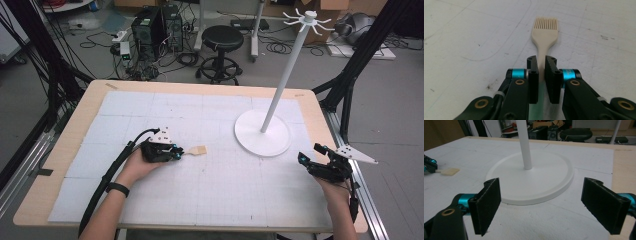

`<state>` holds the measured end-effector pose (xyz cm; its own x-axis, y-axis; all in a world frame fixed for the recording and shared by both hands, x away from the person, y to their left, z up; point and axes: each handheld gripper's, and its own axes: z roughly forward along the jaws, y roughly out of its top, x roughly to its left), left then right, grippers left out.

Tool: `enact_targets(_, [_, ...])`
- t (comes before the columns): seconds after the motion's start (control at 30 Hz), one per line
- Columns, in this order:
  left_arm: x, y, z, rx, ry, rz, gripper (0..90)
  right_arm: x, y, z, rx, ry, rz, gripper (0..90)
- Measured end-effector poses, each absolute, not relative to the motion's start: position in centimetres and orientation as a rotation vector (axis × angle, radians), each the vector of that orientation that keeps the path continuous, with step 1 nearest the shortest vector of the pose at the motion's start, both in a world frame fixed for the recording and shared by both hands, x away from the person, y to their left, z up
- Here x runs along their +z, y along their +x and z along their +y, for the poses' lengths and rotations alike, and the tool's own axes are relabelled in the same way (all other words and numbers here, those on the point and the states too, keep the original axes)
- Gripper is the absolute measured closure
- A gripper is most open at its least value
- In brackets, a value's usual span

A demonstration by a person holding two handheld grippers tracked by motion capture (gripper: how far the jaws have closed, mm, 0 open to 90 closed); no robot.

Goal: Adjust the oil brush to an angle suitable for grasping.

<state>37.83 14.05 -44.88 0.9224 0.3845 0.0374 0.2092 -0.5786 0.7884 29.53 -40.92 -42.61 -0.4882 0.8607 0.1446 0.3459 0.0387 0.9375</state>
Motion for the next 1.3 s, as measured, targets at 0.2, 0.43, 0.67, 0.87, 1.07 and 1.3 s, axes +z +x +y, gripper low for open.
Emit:
enact_targets(0.2, [-44.4,37.6,13.8,0.239,2.178,0.396,82.7,-42.6,29.5,-41.0,1.46,1.22,1.853,15.4])
enact_targets(0.43, [-42.3,37.2,11.1,0.227,2.154,0.307,82.6,-42.5,29.5,-41.0,1.466,1.216,1.842,15.4])
enact_targets(0.67, [-41.4,36.9,5.6,0.173,2.165,0.17,82.6,-42.2,29.4,-41.3,1.488,1.22,1.811,15.4])
enact_targets(0.87, [-41.3,36.8,1.5,0.134,2.18,0.077,82.6,-42.1,29.3,-41.4,1.498,1.221,1.801,15.5])
enact_targets(1.07, [-41.8,36.5,-3.0,0.075,2.216,-0.008,82.6,-42.1,29.3,-41.4,1.504,1.225,1.8,15.5])
enact_targets(1.3, [-42.5,36.1,-5.8,0.03,2.225,-0.063,82.5,-42.1,29.3,-41.3,1.498,1.214,1.808,15.5])
